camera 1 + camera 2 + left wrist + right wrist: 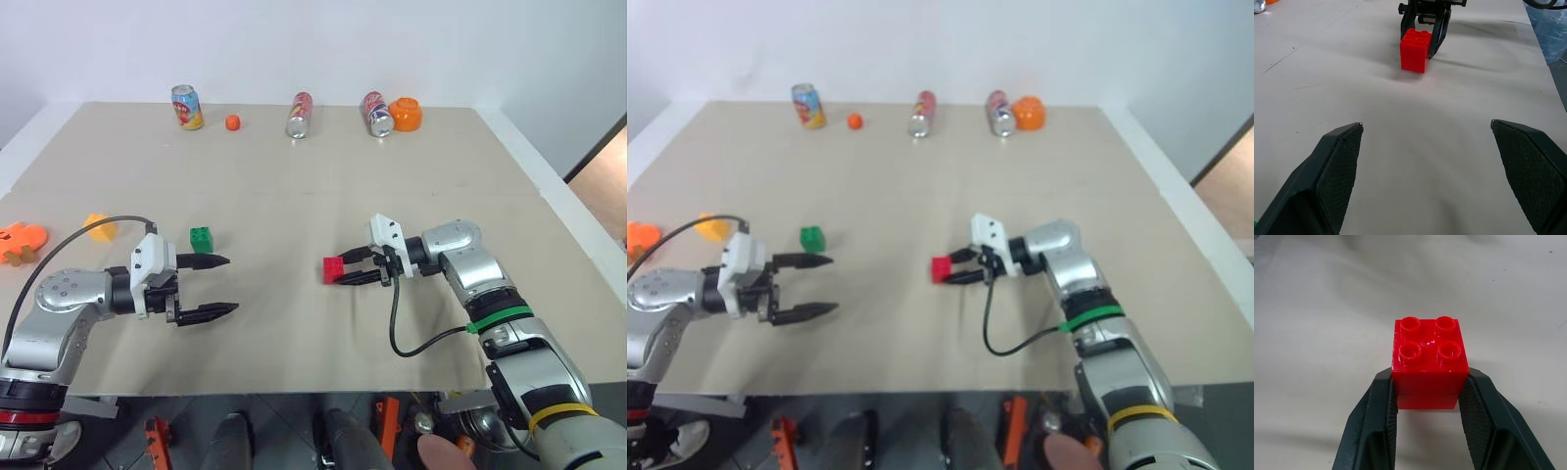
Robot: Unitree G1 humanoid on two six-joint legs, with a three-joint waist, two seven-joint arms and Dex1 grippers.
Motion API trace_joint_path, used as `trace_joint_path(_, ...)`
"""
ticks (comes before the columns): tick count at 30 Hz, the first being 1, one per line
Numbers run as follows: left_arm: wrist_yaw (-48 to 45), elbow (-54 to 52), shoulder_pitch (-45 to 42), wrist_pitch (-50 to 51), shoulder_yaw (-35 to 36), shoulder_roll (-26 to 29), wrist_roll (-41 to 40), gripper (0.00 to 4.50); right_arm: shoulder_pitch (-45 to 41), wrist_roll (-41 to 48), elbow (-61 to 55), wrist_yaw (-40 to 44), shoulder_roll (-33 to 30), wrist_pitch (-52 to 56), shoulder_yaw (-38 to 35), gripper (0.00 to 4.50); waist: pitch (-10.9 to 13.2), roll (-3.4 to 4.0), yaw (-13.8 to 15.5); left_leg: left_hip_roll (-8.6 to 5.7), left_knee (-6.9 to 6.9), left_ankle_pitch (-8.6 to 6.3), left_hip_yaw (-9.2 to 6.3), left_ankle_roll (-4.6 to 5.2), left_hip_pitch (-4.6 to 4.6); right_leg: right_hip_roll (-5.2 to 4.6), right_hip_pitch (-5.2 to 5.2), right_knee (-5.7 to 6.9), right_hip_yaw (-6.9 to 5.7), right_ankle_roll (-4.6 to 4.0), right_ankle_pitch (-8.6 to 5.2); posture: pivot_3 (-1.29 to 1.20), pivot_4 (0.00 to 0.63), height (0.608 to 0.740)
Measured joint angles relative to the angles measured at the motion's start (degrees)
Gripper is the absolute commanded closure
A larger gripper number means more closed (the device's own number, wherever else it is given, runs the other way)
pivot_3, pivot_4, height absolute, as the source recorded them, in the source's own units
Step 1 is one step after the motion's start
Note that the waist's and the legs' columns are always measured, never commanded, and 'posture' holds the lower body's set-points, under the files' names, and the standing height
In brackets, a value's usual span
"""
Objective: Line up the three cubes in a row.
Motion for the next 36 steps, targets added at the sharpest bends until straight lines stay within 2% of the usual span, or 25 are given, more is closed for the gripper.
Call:
trace_joint_path(14,-0.31,-0.01,0.93,-0.03,-0.55,-0.05,0.24,0.16,-0.44,-1.16,3.77,0.93,0.69,0.13,-0.04,3.3,0.0,0.0,-0.01,0.0,0.0,0.0,0.01,0.0,0.13,0.01,0.08,0.03,0.03,-0.02,0.02,0.0,0.15,0.74)
trace_joint_path(19,-0.31,-0.01,0.93,-0.03,-0.55,-0.14,0.24,0.16,-0.92,-1.6,5.43,0.75,1.36,-1.27,-0.12,3.3,0.0,0.0,-0.05,0.01,0.0,0.01,0.03,0.01,0.3,0.05,0.18,0.04,0.08,-0.3,-0.01,0.0,0.15,0.74)
trace_joint_path(22,-0.3,-0.02,0.95,-0.04,-0.55,-0.17,0.24,0.16,-1.31,-2.54,6.05,0.87,1.98,-1.82,0.09,1.87,-0.01,-0.01,-0.08,0.02,0.0,0.01,0.02,0.01,0.35,0.12,0.18,0.04,0.16,-0.33,0.04,0.0,0.15,0.74)
trace_joint_path(25,-0.27,-0.02,1.04,-0.05,-0.55,-0.19,0.24,0.16,-1.3,-3.42,7.1,0.9,3.22,-1.87,0.58,0.96,0.0,0.0,-0.08,0.02,0.0,0.02,0.02,0.01,0.33,0.14,0.16,0.06,0.19,-0.34,0.05,0.0,0.15,0.74)
trace_joint_path(27,-0.04,-0.02,1.21,-0.05,-0.55,-0.2,0.23,0.16,-1.32,-3.65,7.6,0.86,3.76,-2.11,0.59,0.2,0.0,0.0,-0.06,0.01,0.0,0.02,0.04,0.01,0.32,0.13,0.16,0.06,0.22,-0.31,0.07,0.0,0.15,0.74)
trace_joint_path(28,0.06,-0.02,1.35,-0.05,-0.55,-0.2,0.22,0.16,-1.37,-3.72,7.62,0.86,3.79,-2.14,0.59,0.03,0.0,0.0,-0.06,0.01,0.0,0.02,0.06,0.01,0.32,0.13,0.16,0.06,0.23,-0.3,0.07,0.0,0.15,0.74)
trace_joint_path(36,0.31,-0.02,1.99,-0.42,-0.54,-0.2,0.21,0.16,-2.42,-4.4,7.91,3.9,1.2,-0.57,0.69,0.03,0.0,0.0,-0.03,0.01,0.0,0.02,0.15,0.01,0.32,0.11,0.13,0.05,0.3,-0.31,0.06,0.0,0.15,0.74)
